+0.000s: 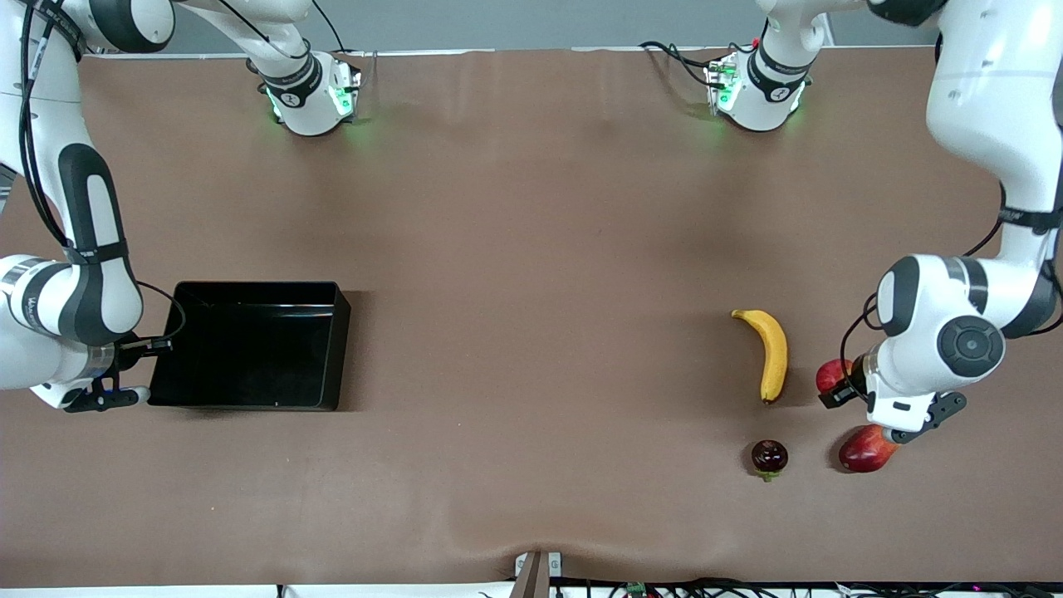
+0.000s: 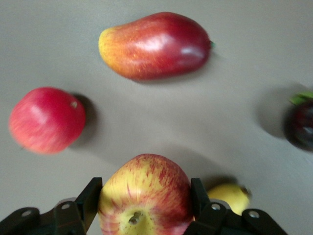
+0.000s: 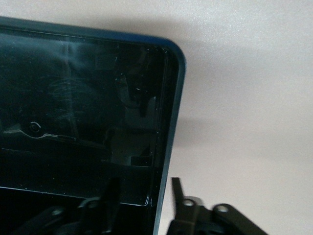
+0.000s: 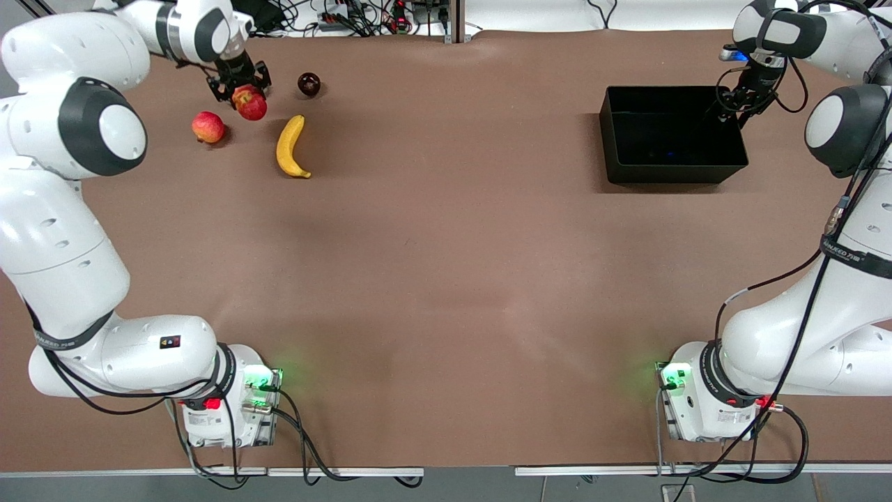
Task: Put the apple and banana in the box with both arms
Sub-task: 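Grasp the apple with the left gripper while the right gripper grips the box, then carry the apple toward the box while the right gripper drags the box closer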
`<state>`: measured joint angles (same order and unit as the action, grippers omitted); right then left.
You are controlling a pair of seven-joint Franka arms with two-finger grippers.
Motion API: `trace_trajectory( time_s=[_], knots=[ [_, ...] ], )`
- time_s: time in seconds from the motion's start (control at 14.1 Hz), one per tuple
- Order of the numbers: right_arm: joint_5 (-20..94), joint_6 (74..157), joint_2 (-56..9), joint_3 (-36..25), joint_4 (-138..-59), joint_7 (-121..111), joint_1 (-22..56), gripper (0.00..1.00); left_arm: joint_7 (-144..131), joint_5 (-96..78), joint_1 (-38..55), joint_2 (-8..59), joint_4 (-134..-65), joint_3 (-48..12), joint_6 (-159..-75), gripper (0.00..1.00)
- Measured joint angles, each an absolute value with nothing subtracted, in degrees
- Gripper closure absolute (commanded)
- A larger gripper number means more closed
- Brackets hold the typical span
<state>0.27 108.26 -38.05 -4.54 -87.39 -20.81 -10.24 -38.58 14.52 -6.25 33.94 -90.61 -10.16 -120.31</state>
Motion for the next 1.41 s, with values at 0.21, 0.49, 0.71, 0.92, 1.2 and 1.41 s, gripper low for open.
trace_trajectory(
  time_s=[0.21,0.49,0.71,0.92,1.2,1.41],
  knots=[
    [0.2,109.0,-38.1,-4.6,-87.4,-20.8,-10.2,0.76,-38.6,14.5,-6.1,29.7,-90.6,-12.4,-114.0,1.00],
    [0.2,110.6,-38.4,-4.6,-87.5,-20.8,-10.2,0.88,-38.6,14.5,-6.1,25.1,-90.6,-15.8,-107.6,1.00],
    [0.5,110.6,-38.4,-4.6,-87.5,-20.6,-10.2,1.00,-39.5,14.0,-6.0,23.0,-90.6,-18.8,-104.6,1.00],
    [1.0,110.6,-38.4,-4.6,-87.5,-20.6,-10.2,1.00,-42.9,12.7,-6.0,22.4,-90.6,-21.4,-103.5,1.00],
    [1.0,110.6,-38.4,-4.6,-87.5,-19.5,-10.2,1.00,-49.8,12.6,-5.9,22.4,-90.7,-26.7,-102.9,1.00],
    [1.0,110.6,-38.4,-4.3,-87.3,-18.4,-10.2,1.00,-53.4,12.6,-5.8,22.3,-90.6,-30.1,-102.9,1.00]
  ],
)
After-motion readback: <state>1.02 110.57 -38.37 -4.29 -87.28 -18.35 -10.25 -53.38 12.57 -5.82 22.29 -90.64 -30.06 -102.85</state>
